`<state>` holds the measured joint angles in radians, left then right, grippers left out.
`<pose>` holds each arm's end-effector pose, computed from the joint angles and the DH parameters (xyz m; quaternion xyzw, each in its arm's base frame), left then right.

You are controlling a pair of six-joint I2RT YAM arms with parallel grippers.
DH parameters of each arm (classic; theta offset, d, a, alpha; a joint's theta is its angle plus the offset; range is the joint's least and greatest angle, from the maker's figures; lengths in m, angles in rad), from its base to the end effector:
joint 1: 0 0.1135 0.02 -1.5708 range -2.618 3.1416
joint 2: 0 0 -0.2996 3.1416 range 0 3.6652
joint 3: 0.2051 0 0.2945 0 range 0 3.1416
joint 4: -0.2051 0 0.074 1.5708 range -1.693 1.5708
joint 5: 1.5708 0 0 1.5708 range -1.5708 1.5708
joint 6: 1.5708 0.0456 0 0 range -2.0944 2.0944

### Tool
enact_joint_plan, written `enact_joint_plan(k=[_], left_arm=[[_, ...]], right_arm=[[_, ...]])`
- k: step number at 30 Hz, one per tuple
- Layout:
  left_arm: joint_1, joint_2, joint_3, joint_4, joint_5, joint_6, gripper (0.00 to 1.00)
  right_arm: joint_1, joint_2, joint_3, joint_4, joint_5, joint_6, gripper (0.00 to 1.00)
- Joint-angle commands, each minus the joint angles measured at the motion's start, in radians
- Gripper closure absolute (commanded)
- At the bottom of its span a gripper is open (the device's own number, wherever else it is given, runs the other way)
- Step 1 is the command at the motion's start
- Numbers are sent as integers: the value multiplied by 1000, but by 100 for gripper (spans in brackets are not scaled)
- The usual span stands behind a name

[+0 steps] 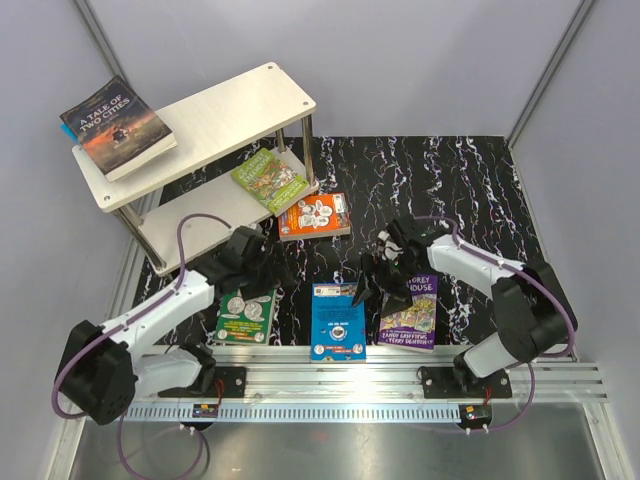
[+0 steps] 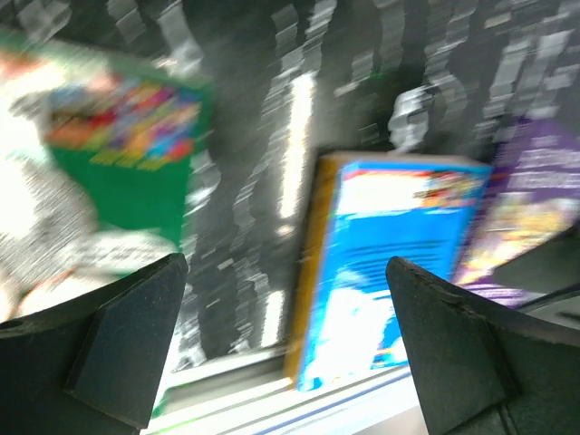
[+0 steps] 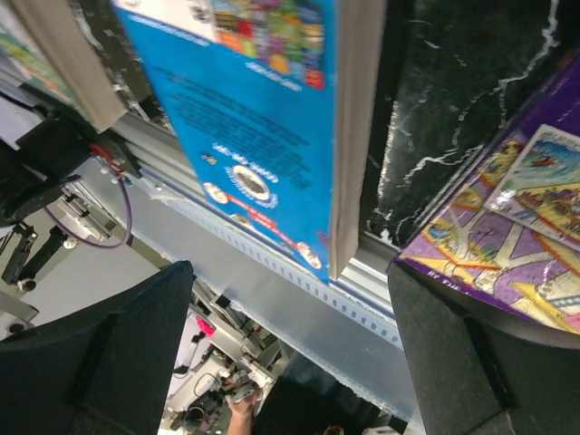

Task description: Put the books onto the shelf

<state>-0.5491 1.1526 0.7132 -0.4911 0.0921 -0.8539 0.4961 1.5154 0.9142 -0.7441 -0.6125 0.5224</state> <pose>0.2163 -0.1373 0.2232 -0.1296 0.9394 -0.2363 0.2119 0.2514 0.1659 0.1905 0.0215 -0.9478 -0.3139 0.0524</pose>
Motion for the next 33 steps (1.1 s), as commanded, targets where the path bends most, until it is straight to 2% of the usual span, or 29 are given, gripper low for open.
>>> enact_joint_plan(k=[1, 3, 8, 12, 13, 16, 20, 24, 25, 28, 29, 31, 33], left_arm=[[-43, -62, -3, -64, -88, 7, 1], [-100, -59, 6, -60, -74, 26, 1], [-233, 15, -32, 106, 0, -14, 1], [-311, 154, -32, 201, 12, -80, 1], [-339, 230, -12, 212, 14, -103, 1], [-389, 413, 72, 198, 27, -108, 1], [-459, 532, 144, 197, 52, -123, 1], [-457, 512, 66, 385, 139, -183, 1], [-459, 501, 30, 476, 150, -209, 1], [-456, 435, -24, 624, 173, -250, 3], [-453, 421, -34, 658, 179, -258, 10], [-450, 374, -58, 764, 199, -283, 17], [-448, 337, -70, 868, 222, -304, 22]], right_arm=[[-4, 22, -58, 69, 19, 24, 4], [-2, 41, -113, 138, 2, 36, 5], [10, 107, -170, 239, -9, 39, 6], [30, 140, -172, 287, -15, 60, 7], [50, 144, -169, 296, -13, 65, 7], [96, 181, -138, 304, 5, 79, 7], [147, 200, -110, 290, 29, 76, 8], [147, 207, -139, 301, 39, 57, 20], [145, 213, -149, 310, 31, 54, 30], [145, 232, -179, 339, 11, 50, 50], [145, 236, -184, 341, 14, 47, 54], [147, 235, -181, 333, 20, 36, 62], [145, 227, -172, 328, 26, 31, 65]])
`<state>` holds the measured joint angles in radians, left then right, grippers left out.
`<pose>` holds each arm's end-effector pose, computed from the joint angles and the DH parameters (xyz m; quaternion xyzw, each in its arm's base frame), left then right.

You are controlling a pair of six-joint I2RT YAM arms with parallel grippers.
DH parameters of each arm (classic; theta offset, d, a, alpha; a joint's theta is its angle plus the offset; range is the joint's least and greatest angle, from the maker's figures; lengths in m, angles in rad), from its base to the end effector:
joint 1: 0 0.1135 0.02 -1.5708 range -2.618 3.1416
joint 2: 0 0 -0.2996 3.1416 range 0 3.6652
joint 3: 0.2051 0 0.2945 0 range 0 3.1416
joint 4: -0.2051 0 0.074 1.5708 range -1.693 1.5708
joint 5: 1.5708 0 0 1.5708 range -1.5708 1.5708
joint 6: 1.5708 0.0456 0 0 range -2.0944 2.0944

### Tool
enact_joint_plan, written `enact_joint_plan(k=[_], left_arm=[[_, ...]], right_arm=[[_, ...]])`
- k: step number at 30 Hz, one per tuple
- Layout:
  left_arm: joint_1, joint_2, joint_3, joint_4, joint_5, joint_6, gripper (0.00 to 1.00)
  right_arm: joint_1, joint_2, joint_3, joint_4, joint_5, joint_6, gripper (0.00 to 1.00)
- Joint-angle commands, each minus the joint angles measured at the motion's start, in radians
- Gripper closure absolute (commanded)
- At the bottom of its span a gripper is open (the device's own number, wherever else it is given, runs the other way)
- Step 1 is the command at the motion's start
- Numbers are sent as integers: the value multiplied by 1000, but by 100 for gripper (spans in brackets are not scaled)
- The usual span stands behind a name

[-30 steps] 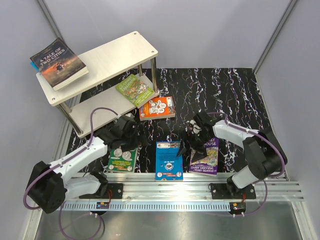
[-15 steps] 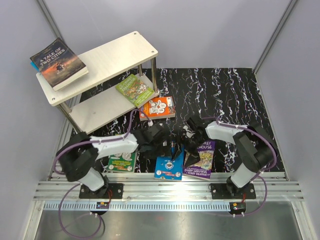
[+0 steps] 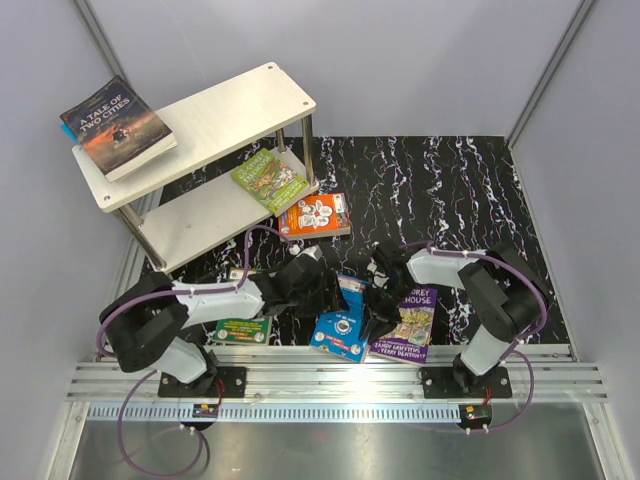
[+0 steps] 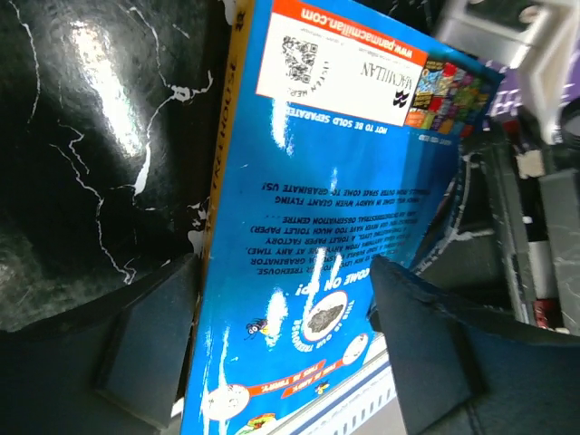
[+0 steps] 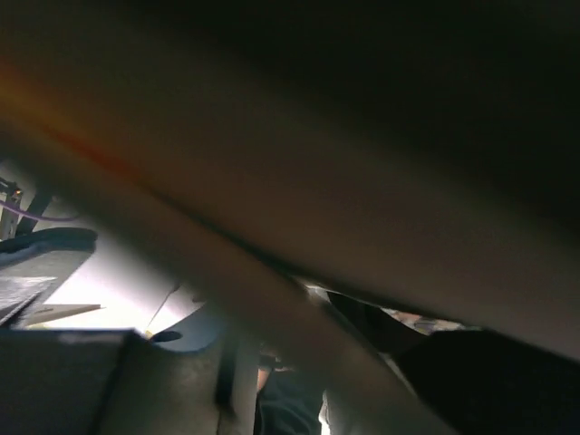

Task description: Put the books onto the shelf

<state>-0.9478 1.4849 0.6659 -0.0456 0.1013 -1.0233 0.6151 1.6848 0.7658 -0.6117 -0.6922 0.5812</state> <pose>0.1786 -0.2565 0.1515 -0.0179 0.9371 -0.3141 0.1512 0.2127 0.1859 0.1093 0.0227 -0.9403 -0.2909 0.1754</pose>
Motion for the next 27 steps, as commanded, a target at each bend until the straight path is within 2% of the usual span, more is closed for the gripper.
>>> enact_joint_plan(k=[1, 5, 6, 8, 9, 11, 13, 14, 15, 16, 17, 18, 19, 22, 23, 25, 26, 27], left_arm=[[-49, -3, -29, 453, 222, -141, 23], [-51, -14, -51, 608, 273, -179, 27], [-51, -12, -58, 689, 293, -205, 31], [-51, 0, -104, 791, 319, -245, 35], [-49, 11, -120, 894, 328, -283, 41], [-49, 50, -141, 969, 362, -316, 51], [-49, 70, -135, 966, 383, -328, 54], [-49, 64, -121, 914, 376, -319, 54], [-49, 55, -111, 744, 362, -272, 52], [-49, 39, -94, 649, 345, -233, 47], [-49, 8, -60, 569, 316, -201, 46], [-51, -8, -45, 438, 296, -151, 46], [-51, -21, -37, 406, 282, -133, 47], [-49, -46, -32, 385, 264, -124, 56], [-49, -46, -28, 371, 264, -123, 71], [-49, -40, -2, 305, 261, -104, 80], [-49, -40, 3, 285, 252, -95, 96], [-49, -41, 6, 256, 250, -87, 100]], right_arm=[[26, 58, -23, 194, 108, -32, 66], [26, 56, -5, 179, 108, -43, 82], [26, 55, -2, 175, 108, -46, 89], [25, 39, 10, 164, 108, -47, 96], [26, 30, 13, 161, 109, -49, 100], [25, -5, 29, 147, 114, -50, 100], [26, -36, 44, 127, 122, -47, 99], [25, -60, 64, 107, 152, -50, 89], [26, -69, 76, 87, 172, -55, 64], [25, -77, 88, 42, 192, -75, 24], [25, -89, 107, 17, 244, -81, 11], [25, -97, 112, 0, 267, -90, 5], [25, -112, 104, -13, 284, -98, 0], [14, -114, 67, 21, 277, -95, 0], [15, -105, 60, 29, 258, -92, 0], [14, -86, 56, 35, 244, -90, 1], [14, -77, 61, 33, 241, -93, 1], [12, -76, 64, 29, 244, -98, 1]])
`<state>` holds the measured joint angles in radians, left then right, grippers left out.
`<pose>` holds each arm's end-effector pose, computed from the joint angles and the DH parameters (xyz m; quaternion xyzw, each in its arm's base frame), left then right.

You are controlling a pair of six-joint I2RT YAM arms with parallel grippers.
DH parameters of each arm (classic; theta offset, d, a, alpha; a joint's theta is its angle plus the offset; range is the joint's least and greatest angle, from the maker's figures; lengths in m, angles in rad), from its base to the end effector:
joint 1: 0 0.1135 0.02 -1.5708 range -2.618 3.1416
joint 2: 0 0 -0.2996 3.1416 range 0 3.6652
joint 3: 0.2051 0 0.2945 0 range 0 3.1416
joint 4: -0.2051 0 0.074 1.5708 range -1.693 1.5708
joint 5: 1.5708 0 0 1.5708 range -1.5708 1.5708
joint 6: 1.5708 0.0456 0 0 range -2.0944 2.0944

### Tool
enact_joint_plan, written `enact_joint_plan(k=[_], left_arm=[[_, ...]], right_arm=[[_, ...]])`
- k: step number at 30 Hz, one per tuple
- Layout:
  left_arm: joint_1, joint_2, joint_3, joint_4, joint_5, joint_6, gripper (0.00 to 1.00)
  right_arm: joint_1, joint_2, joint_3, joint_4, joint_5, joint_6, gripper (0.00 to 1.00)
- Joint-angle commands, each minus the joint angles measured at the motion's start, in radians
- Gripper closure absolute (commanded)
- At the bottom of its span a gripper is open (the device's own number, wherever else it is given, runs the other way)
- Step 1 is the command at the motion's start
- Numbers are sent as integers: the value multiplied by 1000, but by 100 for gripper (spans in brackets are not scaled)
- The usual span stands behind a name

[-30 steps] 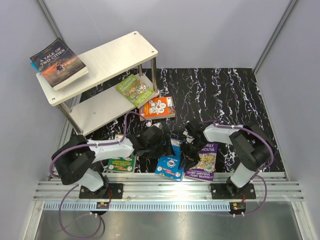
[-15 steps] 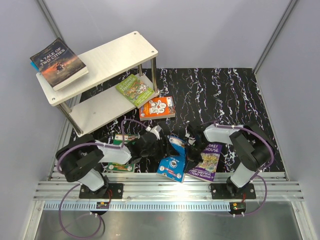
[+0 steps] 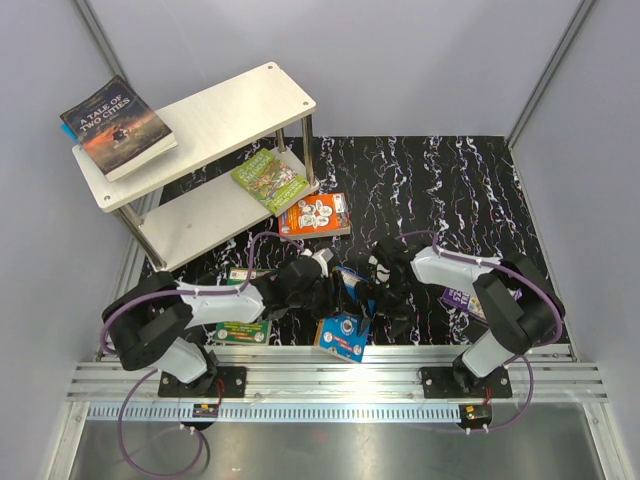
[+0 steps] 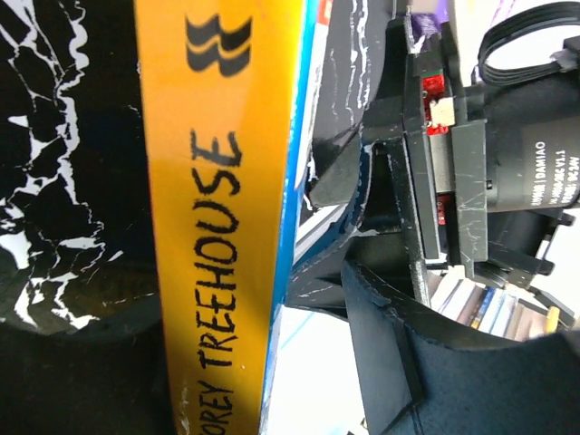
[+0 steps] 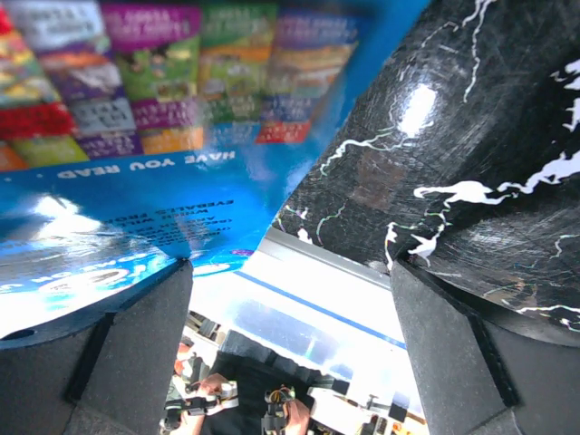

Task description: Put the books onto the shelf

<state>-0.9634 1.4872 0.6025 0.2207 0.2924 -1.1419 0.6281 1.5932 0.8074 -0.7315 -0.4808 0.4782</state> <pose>0.1700 -0.2676 0.1545 -0.0157 0.8915 -0.4413 0.1009 0.2134 0.1810 0.1372 0.0790 -0.9677 -0.2162 0.1029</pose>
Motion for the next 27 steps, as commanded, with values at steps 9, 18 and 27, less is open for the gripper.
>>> enact_joint_plan(k=[9, 18, 27], left_arm=[[26, -171, 126, -289, -45, 114, 100], [150, -361, 183, -347, -33, 120, 100], [204, -433, 166, -94, 68, -64, 100]], right_arm=[[-151, -212, 44, 66, -13, 29, 0], [-214, -395, 118, 16, -82, 78, 0], [-261, -424, 16, 510, -424, 373, 0]])
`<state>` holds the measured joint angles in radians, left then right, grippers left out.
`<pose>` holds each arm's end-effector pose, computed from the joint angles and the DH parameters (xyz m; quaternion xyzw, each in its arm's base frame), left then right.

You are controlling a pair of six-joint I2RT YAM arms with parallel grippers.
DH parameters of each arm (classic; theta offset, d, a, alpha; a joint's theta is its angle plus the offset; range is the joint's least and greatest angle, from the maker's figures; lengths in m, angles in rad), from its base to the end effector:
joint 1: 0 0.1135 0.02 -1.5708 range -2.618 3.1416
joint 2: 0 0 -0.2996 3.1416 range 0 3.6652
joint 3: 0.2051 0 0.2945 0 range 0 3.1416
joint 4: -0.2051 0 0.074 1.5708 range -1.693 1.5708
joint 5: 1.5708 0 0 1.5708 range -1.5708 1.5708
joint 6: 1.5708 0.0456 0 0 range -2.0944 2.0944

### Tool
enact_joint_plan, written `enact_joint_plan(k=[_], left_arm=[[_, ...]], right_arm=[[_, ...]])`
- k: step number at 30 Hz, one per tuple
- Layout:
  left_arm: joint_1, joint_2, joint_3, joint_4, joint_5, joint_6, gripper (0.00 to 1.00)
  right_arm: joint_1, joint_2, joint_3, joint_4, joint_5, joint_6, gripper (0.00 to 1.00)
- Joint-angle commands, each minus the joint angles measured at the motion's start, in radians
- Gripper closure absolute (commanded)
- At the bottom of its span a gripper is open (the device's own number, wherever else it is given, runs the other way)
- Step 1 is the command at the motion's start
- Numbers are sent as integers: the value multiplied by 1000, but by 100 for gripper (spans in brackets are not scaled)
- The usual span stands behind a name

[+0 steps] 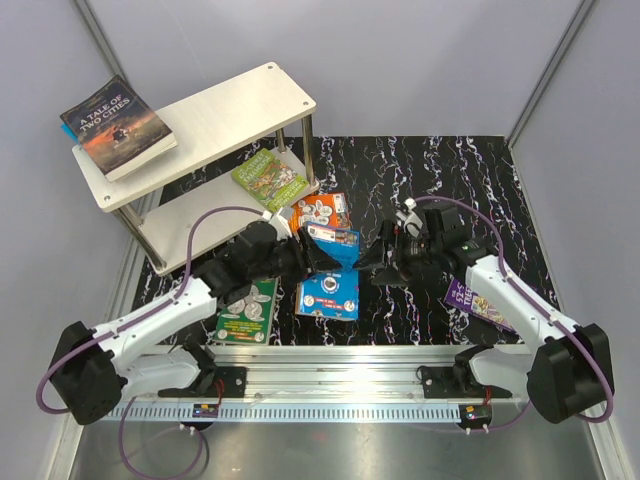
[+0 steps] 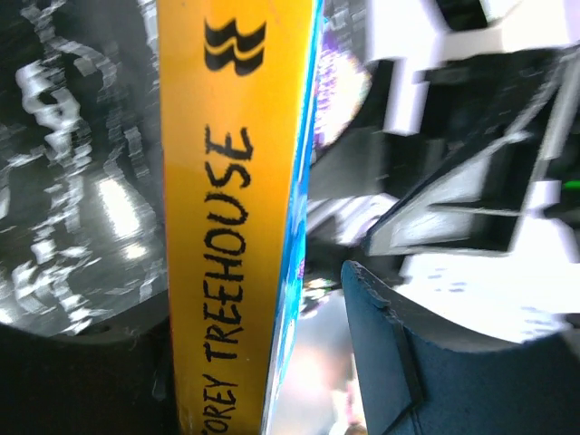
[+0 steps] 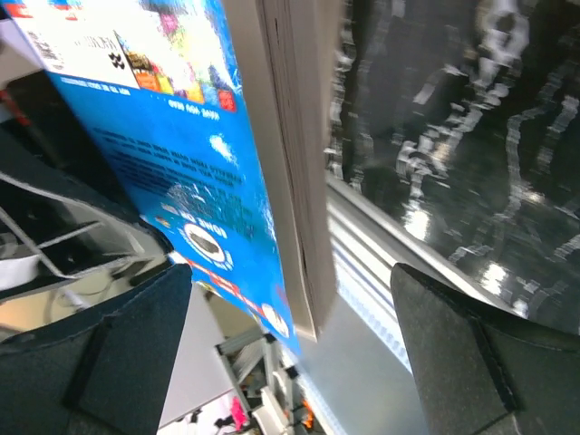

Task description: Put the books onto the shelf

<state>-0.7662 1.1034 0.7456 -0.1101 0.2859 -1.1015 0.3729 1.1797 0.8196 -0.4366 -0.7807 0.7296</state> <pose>0.1937 -0.2042 0.2831 -0.0671 0.8437 -0.4891 0.2109 0.2408 0.1287 0.2689 0.0106 0.8683 0.4830 0.1128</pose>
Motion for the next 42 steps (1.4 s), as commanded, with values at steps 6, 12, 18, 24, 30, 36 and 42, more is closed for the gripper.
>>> enact_joint_plan(k=[6, 12, 18, 24, 30, 36, 42], left_arm=[[7, -13, -45, 533, 124, -270, 100], [5, 33, -9, 581, 165, -296, 100], [7, 6, 131, 155, 58, -123, 100], [10, -57, 207, -184, -145, -9, 43], [38, -122, 132, -214, -137, -3, 1], [36, -235, -17, -157, -120, -52, 1], [19, -281, -112, -69, -116, -104, 38]], right_arm=[[-5, 11, 32, 346, -157, 241, 0], [-5, 5, 76, 328, -152, 248, 7], [-5, -35, 101, 215, -129, 203, 83], [-5, -29, 162, 89, -106, 143, 100], [-5, 21, 280, -10, -86, 88, 100], [-3, 109, 349, 33, -112, 125, 100], [3, 150, 326, 108, -134, 171, 100]])
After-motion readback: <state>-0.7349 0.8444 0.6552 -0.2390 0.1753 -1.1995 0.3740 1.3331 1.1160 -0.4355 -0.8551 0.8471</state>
